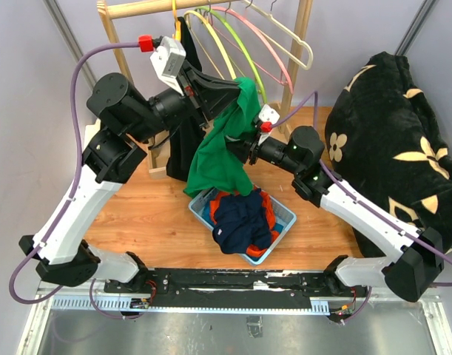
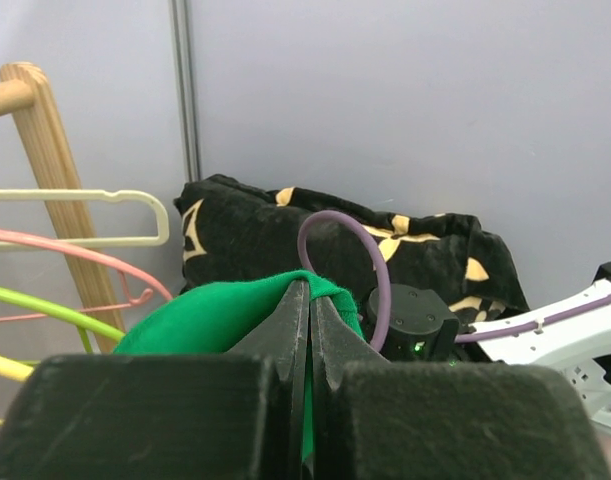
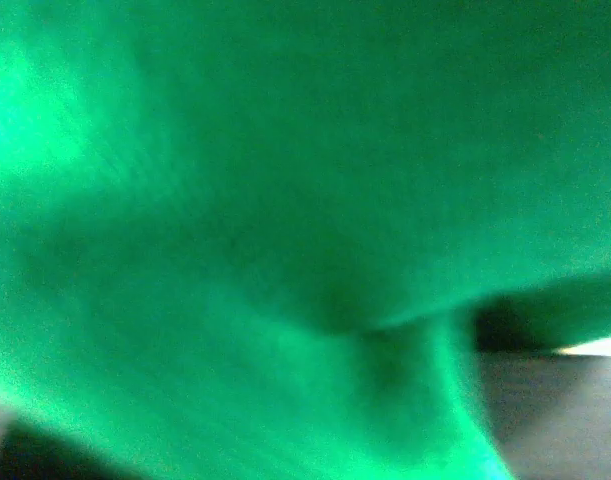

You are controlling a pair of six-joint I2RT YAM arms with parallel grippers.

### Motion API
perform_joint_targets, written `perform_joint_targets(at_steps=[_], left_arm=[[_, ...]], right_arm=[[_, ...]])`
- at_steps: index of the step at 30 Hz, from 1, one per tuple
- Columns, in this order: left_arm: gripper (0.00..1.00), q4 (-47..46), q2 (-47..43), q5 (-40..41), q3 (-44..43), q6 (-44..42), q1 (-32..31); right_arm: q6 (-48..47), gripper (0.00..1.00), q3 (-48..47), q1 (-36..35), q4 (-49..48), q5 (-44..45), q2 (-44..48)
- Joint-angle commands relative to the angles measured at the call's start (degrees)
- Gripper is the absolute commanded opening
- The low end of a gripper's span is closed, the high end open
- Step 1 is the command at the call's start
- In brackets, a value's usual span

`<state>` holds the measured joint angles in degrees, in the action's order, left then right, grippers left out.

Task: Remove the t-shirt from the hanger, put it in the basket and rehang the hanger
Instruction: Place the T-shirt in the bin.

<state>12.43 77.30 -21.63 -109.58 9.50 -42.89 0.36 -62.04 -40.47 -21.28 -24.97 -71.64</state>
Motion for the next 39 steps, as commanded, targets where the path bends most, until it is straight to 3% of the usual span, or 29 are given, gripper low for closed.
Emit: perform_joint_targets(at_steps=[1,3,9,16,20,23,27,31,39], left_arm=[[0.01,-4.25,-4.73,1.89,2.81,0.28,-0.44],[0.01,-4.52,-6.47,3.83,4.56,-0.23,-0.39],[0.01,-4.74,-14.12,14.9,13.68,-2.49,-0.44],[0.02,-3.39,-20.65,23.51,26.98,-2.11,-0.44],[0.17,-2.52,-23.31,27.39,34.6,-0.31,-0.44],[0.54,-2.15,-25.11,28.63,39.36,0.87,-0.44],[0.76,-0.41,-27.92,30.18,43.82,1.55,-0.44],[0.82,0.97,-31.3,32.4,47.49,1.99,-0.44],[0.82,2.74,-35.56,38.04,49.28,3.1,-0.44]], right_arm=[[0.87,0.17,-0.58,0.4,-4.43,4.6,1.77],[0.6,0.01,0.38,0.45,-3.85,7.89,4.21],[-2.74,0.01,-0.62,0.5,3.14,16.98,12.27],[-5.81,0.01,-8.55,0.49,8.06,24.72,16.86],[-5.86,0.01,-13.84,0.55,10.28,24.75,17.03],[-4.9,0.01,-16.41,0.55,11.26,24.24,17.38],[-3.46,0.01,-19.97,0.49,15.04,23.5,17.45],[-1.8,0.01,-20.94,0.49,17.29,23.25,17.66],[6.83,0.01,-19.16,0.49,17.59,15.2,17.66]])
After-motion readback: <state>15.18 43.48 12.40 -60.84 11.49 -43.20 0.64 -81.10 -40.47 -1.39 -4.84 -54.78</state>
